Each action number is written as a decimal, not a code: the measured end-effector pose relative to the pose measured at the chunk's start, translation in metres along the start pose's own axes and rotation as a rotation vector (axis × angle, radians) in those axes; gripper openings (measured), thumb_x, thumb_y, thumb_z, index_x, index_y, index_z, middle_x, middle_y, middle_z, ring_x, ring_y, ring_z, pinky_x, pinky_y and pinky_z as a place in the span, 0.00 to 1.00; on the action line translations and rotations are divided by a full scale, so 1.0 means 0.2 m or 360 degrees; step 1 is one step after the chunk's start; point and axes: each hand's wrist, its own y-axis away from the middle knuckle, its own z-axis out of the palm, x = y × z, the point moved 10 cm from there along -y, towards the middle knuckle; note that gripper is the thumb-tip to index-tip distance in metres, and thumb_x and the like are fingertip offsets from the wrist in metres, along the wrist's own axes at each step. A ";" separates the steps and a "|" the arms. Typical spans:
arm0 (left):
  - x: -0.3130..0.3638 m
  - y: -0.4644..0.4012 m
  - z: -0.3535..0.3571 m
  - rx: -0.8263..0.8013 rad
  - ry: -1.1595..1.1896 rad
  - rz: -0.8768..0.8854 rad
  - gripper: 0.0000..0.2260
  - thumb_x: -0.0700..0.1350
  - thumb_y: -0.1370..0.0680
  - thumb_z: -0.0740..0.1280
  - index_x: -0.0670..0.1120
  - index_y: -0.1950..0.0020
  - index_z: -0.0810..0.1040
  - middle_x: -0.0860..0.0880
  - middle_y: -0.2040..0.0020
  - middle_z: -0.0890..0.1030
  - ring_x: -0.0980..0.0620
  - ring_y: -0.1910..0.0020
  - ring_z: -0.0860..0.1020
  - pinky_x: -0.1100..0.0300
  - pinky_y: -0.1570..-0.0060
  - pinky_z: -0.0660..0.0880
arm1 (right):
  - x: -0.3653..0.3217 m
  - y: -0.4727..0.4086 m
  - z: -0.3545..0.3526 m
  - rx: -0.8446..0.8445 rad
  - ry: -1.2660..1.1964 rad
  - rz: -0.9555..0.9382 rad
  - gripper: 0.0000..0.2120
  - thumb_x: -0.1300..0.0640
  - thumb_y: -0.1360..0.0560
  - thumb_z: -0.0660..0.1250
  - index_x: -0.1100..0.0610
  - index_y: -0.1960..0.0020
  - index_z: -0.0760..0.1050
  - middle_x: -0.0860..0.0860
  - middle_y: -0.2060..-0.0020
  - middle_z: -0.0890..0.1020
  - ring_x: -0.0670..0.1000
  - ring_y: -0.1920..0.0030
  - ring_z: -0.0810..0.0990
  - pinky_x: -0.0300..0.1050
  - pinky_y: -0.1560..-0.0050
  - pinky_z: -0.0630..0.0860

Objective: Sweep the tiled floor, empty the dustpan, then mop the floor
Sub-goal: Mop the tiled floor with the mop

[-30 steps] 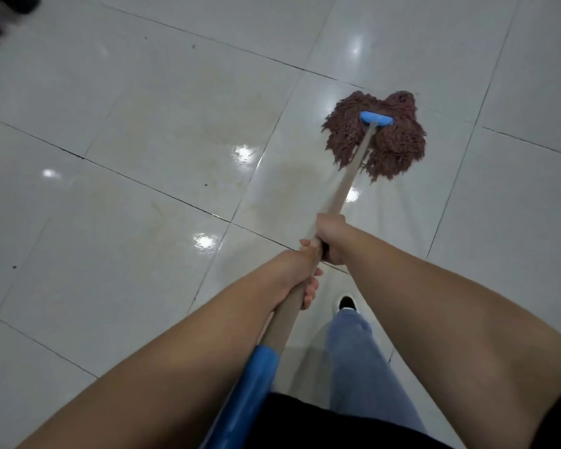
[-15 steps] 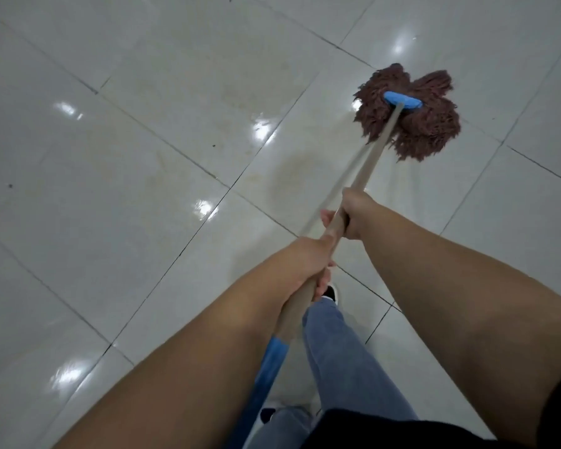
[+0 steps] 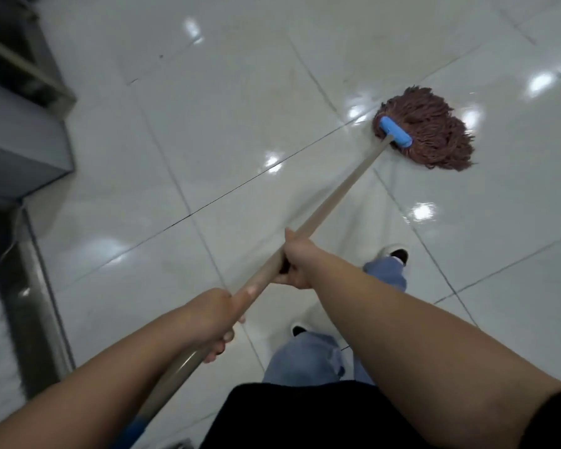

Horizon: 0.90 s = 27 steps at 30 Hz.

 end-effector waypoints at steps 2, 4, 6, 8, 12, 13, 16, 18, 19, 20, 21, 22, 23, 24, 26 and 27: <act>-0.25 0.07 -0.02 0.0024 0.0079 -0.0063 0.22 0.62 0.22 0.55 0.43 0.59 0.69 0.52 0.85 0.66 0.54 0.87 0.64 0.70 0.79 0.64 | 0.19 0.03 0.19 -0.0038 0.0060 0.0071 0.19 0.43 0.19 0.49 0.56 0.41 0.65 0.54 0.59 0.78 0.56 0.52 0.80 0.51 0.69 0.77; -0.42 0.10 -0.02 0.0045 0.0144 -0.0101 0.23 0.62 0.22 0.54 0.43 0.59 0.69 0.52 0.84 0.67 0.54 0.87 0.64 0.70 0.79 0.65 | 0.34 0.06 0.33 -0.0075 0.0105 0.0142 0.16 0.42 0.19 0.50 0.53 0.42 0.61 0.55 0.59 0.77 0.57 0.58 0.82 0.51 0.67 0.78; -0.50 0.12 -0.02 0.0066 0.0204 -0.0126 0.23 0.62 0.22 0.53 0.42 0.59 0.68 0.49 0.79 0.67 0.54 0.88 0.64 0.70 0.80 0.65 | 0.41 0.06 0.40 -0.0030 0.0055 0.0133 0.15 0.42 0.20 0.52 0.52 0.41 0.60 0.59 0.53 0.79 0.55 0.69 0.80 0.46 0.73 0.78; -0.52 0.13 -0.01 0.0073 0.0258 -0.0129 0.23 0.61 0.21 0.53 0.42 0.60 0.68 0.47 0.75 0.67 0.54 0.88 0.64 0.72 0.81 0.64 | 0.44 0.05 0.44 0.0013 -0.0079 0.0070 0.15 0.44 0.20 0.54 0.55 0.43 0.61 0.62 0.64 0.81 0.54 0.77 0.77 0.41 0.79 0.76; -0.43 0.10 0.07 0.0054 0.0381 -0.0157 0.19 0.57 0.20 0.53 0.42 0.60 0.68 0.46 0.74 0.68 0.53 0.84 0.65 0.72 0.80 0.64 | 0.37 0.05 0.29 0.0245 -0.0150 -0.0045 0.16 0.47 0.20 0.58 0.61 0.55 0.65 0.55 0.74 0.73 0.51 0.76 0.71 0.42 0.75 0.71; -0.29 0.06 0.11 -0.0004 0.0397 -0.0143 0.20 0.57 0.21 0.54 0.42 0.60 0.68 0.46 0.73 0.68 0.53 0.83 0.65 0.71 0.80 0.64 | 0.25 0.04 0.20 0.0276 -0.0172 -0.0099 0.17 0.47 0.21 0.58 0.60 0.59 0.65 0.55 0.73 0.73 0.51 0.75 0.71 0.42 0.74 0.70; -0.16 0.02 0.12 -0.0011 0.0459 -0.0194 0.22 0.60 0.21 0.54 0.42 0.61 0.68 0.46 0.74 0.68 0.52 0.81 0.66 0.71 0.80 0.65 | 0.22 0.07 0.14 0.0231 -0.0249 -0.0035 0.18 0.45 0.21 0.57 0.58 0.61 0.64 0.57 0.71 0.73 0.52 0.73 0.73 0.43 0.72 0.73; -0.01 -0.02 0.09 -0.0032 0.0486 -0.0196 0.22 0.60 0.21 0.53 0.42 0.61 0.67 0.47 0.80 0.69 0.53 0.86 0.65 0.72 0.80 0.65 | 0.14 0.06 0.15 0.0104 -0.0344 -0.0009 0.21 0.42 0.21 0.56 0.60 0.59 0.65 0.58 0.70 0.74 0.53 0.72 0.75 0.43 0.71 0.76; 0.06 -0.03 0.07 -0.0031 0.0503 -0.0205 0.21 0.60 0.21 0.53 0.43 0.61 0.67 0.49 0.83 0.68 0.54 0.88 0.64 0.72 0.81 0.65 | 0.08 0.06 0.15 0.0058 -0.0403 -0.0013 0.22 0.41 0.22 0.56 0.61 0.58 0.66 0.58 0.69 0.74 0.53 0.72 0.75 0.44 0.70 0.77; 0.13 -0.04 0.04 -0.0026 0.0519 -0.0192 0.21 0.60 0.21 0.53 0.43 0.61 0.67 0.50 0.86 0.66 0.54 0.90 0.63 0.72 0.81 0.66 | 0.00 0.05 0.14 0.0050 -0.0448 -0.0034 0.22 0.41 0.21 0.56 0.61 0.57 0.66 0.58 0.69 0.74 0.53 0.72 0.76 0.44 0.69 0.77; 0.24 -0.06 0.02 -0.0031 0.0534 -0.0172 0.22 0.61 0.22 0.53 0.43 0.61 0.67 0.50 0.87 0.65 0.54 0.90 0.63 0.72 0.81 0.66 | -0.13 0.03 0.09 0.0060 -0.0468 -0.0075 0.21 0.43 0.21 0.56 0.62 0.57 0.65 0.58 0.69 0.75 0.53 0.71 0.76 0.45 0.69 0.77; 0.37 -0.08 -0.01 -0.0033 0.0542 -0.0159 0.23 0.62 0.22 0.53 0.43 0.61 0.67 0.50 0.87 0.65 0.54 0.90 0.63 0.72 0.81 0.66 | -0.27 0.01 0.04 0.0075 -0.0467 -0.0100 0.19 0.45 0.20 0.55 0.62 0.56 0.65 0.58 0.70 0.75 0.53 0.71 0.76 0.45 0.69 0.77; 0.49 -0.10 -0.02 -0.0032 0.0549 -0.0150 0.23 0.63 0.22 0.53 0.43 0.61 0.67 0.51 0.87 0.65 0.54 0.90 0.63 0.71 0.81 0.66 | -0.40 -0.01 -0.01 0.0079 -0.0435 -0.0105 0.18 0.47 0.19 0.55 0.62 0.56 0.65 0.58 0.70 0.75 0.53 0.72 0.76 0.43 0.71 0.77; 0.62 -0.13 -0.04 -0.0041 0.0573 -0.0142 0.24 0.64 0.23 0.53 0.43 0.61 0.67 0.51 0.87 0.65 0.54 0.90 0.62 0.71 0.81 0.66 | -0.54 -0.03 -0.06 0.0090 -0.0374 -0.0099 0.17 0.48 0.19 0.54 0.61 0.56 0.65 0.58 0.70 0.75 0.53 0.72 0.76 0.42 0.73 0.76; 0.90 -0.20 -0.06 -0.0059 0.0656 -0.0135 0.25 0.65 0.23 0.52 0.43 0.61 0.67 0.51 0.87 0.65 0.54 0.90 0.62 0.71 0.81 0.66 | -0.82 -0.07 -0.17 0.0186 -0.0209 -0.0099 0.16 0.49 0.19 0.51 0.58 0.59 0.63 0.57 0.70 0.73 0.51 0.75 0.72 0.38 0.75 0.72; 1.04 -0.24 -0.06 -0.0065 0.0697 -0.0122 0.26 0.65 0.23 0.51 0.42 0.61 0.67 0.51 0.87 0.65 0.54 0.90 0.62 0.71 0.81 0.66 | -0.96 -0.08 -0.25 0.0279 -0.0131 -0.0093 0.16 0.48 0.19 0.51 0.57 0.61 0.63 0.56 0.71 0.71 0.50 0.75 0.70 0.37 0.76 0.69</act>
